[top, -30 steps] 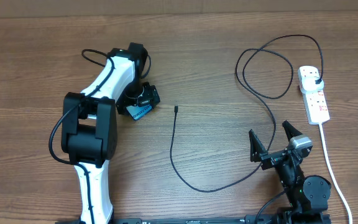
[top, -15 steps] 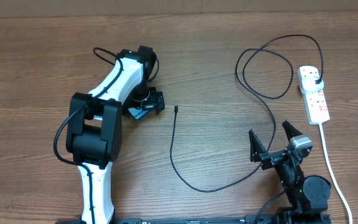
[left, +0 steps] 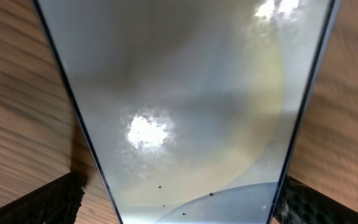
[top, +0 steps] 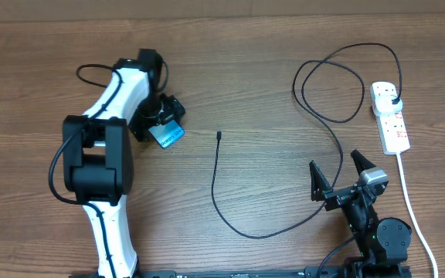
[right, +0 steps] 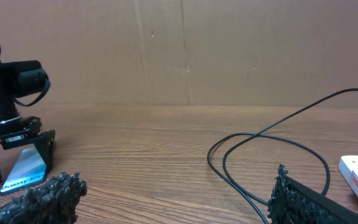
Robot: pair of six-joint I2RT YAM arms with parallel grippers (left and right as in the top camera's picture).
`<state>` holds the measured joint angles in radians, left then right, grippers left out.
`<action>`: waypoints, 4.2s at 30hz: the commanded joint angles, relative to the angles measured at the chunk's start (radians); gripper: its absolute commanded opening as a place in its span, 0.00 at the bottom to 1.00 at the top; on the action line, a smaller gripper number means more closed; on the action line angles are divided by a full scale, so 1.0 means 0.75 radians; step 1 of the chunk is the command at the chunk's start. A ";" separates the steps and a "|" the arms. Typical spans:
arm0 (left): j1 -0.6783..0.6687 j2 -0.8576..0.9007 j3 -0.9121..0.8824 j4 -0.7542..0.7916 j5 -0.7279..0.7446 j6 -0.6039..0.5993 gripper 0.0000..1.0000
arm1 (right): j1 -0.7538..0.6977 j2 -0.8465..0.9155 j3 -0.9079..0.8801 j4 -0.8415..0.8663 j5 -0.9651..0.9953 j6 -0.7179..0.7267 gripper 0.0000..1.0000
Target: Plug charger to phone and switch on socket
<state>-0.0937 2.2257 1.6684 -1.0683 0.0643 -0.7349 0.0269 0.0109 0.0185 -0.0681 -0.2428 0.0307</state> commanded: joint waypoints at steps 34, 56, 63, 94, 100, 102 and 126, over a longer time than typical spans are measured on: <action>0.181 0.052 -0.017 0.072 0.008 -0.238 1.00 | 0.007 -0.011 -0.014 0.009 0.015 0.009 1.00; 0.139 0.182 -0.017 0.031 0.020 -0.127 0.85 | 0.007 -0.011 -0.014 0.009 0.014 0.009 1.00; 0.123 0.182 -0.017 0.062 0.019 0.100 0.85 | 0.007 -0.011 -0.014 0.009 0.015 0.009 1.00; -0.198 0.182 -0.017 0.096 0.004 0.961 1.00 | 0.007 -0.011 -0.014 0.009 0.014 0.010 1.00; -0.186 0.182 -0.017 0.032 -0.009 1.020 1.00 | 0.007 -0.011 -0.014 0.009 0.014 0.009 1.00; -0.186 0.182 -0.017 0.001 -0.040 1.081 1.00 | 0.007 -0.011 -0.014 0.009 0.014 0.009 1.00; -0.162 0.182 -0.017 -0.011 -0.097 1.269 0.96 | 0.007 -0.011 -0.014 0.009 0.014 0.010 1.00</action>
<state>-0.2218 2.2566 1.7138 -1.0821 -0.0315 0.1917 0.0269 0.0109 0.0185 -0.0681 -0.2432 0.0307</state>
